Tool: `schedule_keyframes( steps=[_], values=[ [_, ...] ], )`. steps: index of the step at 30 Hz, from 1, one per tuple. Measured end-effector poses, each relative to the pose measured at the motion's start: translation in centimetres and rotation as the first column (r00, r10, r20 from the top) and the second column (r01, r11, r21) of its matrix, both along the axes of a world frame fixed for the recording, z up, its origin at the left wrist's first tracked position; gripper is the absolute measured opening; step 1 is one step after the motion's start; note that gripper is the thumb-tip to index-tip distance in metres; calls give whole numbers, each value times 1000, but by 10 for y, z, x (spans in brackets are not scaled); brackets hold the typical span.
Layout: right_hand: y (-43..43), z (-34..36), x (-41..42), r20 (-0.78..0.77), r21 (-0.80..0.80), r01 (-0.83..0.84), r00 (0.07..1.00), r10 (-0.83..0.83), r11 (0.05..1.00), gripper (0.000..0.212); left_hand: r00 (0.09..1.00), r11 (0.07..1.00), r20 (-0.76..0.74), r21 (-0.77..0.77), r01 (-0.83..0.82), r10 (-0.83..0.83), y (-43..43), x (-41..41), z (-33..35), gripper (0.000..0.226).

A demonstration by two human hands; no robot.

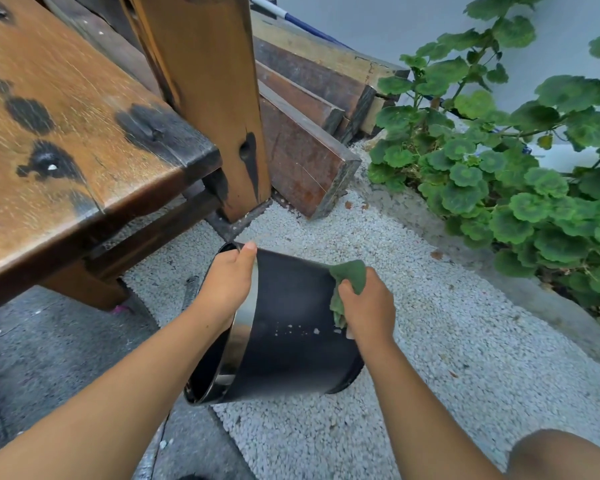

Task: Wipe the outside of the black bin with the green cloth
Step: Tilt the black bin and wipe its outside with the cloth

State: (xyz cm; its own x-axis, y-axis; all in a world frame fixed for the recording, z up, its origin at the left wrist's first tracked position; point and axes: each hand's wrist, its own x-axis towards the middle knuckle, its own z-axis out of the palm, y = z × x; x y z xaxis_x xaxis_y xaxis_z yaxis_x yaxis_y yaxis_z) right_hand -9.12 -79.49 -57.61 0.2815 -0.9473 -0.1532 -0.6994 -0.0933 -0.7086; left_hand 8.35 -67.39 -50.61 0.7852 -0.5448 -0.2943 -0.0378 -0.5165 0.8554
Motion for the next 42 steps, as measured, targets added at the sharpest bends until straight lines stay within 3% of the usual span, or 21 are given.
schedule_keyframes(
  steps=[7,10,13,14,16,20,23,27,30,33,37,42],
  values=[
    [-46,-8,-10,-192,52,-7,981,17,999,15,998,998,-20,-22,55,-56,-3,-5,1,47],
    [-50,-6,-10,-218,63,-20,975,33,998,14,985,985,-7,14,172,-172,-1,-9,7,46],
    [-44,-2,-13,-125,31,7,992,-3,1000,9,868,898,-229,-116,425,-440,13,-10,11,18],
    [-41,1,-14,-66,22,25,998,-24,999,6,810,864,-300,-160,478,-504,19,-11,10,21],
    [-29,10,-12,35,16,60,998,-60,998,7,780,831,-288,-169,529,-555,28,-18,7,22],
    [7,33,5,220,43,36,975,-44,998,10,918,910,43,-122,397,-395,26,-33,-6,47],
    [34,53,20,333,61,-8,943,-13,998,9,942,927,128,-177,331,-311,20,-37,-11,46],
    [62,71,36,420,58,-49,907,20,997,5,946,890,-13,-343,301,-325,15,-42,-11,43],
    [78,67,44,489,114,24,869,-77,993,3,909,839,-88,-430,334,-407,11,-40,-8,47],
    [85,56,48,451,57,82,887,-99,995,7,942,881,-33,-367,299,-333,7,-38,-13,43],
    [81,39,49,363,-70,23,932,4,997,13,963,934,28,-236,268,-269,8,-35,-19,41],
    [54,7,33,225,-76,46,974,-27,996,12,972,961,69,-148,233,-225,8,-26,-17,48]
  ],
)
